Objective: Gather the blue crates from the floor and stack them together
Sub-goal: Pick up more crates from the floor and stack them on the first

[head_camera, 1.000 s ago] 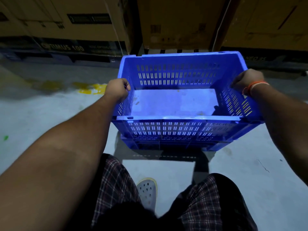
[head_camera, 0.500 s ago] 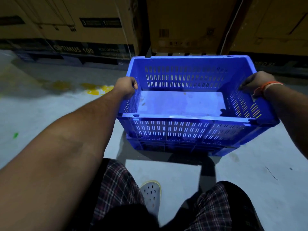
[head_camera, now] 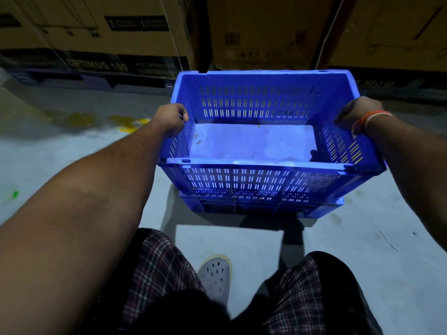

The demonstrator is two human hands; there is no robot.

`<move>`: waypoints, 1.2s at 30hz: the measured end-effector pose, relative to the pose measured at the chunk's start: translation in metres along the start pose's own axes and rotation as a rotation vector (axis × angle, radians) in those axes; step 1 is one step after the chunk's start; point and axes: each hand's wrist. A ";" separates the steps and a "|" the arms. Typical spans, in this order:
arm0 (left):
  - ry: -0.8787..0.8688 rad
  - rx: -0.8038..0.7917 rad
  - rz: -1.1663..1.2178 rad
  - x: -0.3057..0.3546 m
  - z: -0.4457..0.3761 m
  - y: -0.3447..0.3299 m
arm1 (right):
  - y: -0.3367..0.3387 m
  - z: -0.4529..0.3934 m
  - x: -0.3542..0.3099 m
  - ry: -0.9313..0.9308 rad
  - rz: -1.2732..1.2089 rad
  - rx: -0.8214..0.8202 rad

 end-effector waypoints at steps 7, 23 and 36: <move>-0.001 -0.042 -0.013 0.001 0.004 -0.007 | 0.004 0.011 0.003 -0.030 -0.005 -0.021; -0.027 -0.050 -0.040 -0.003 -0.009 -0.009 | -0.008 0.026 0.011 -0.029 -0.021 0.074; -0.050 -0.022 -0.113 -0.008 0.000 -0.015 | -0.003 0.024 0.009 -0.019 0.024 0.066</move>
Point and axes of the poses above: each hand's wrist, its own z-axis away from the middle knuckle, its own y-axis out of the back of the hand, x = y × z, and after that the axes turned 6 degrees about -y, right-handed
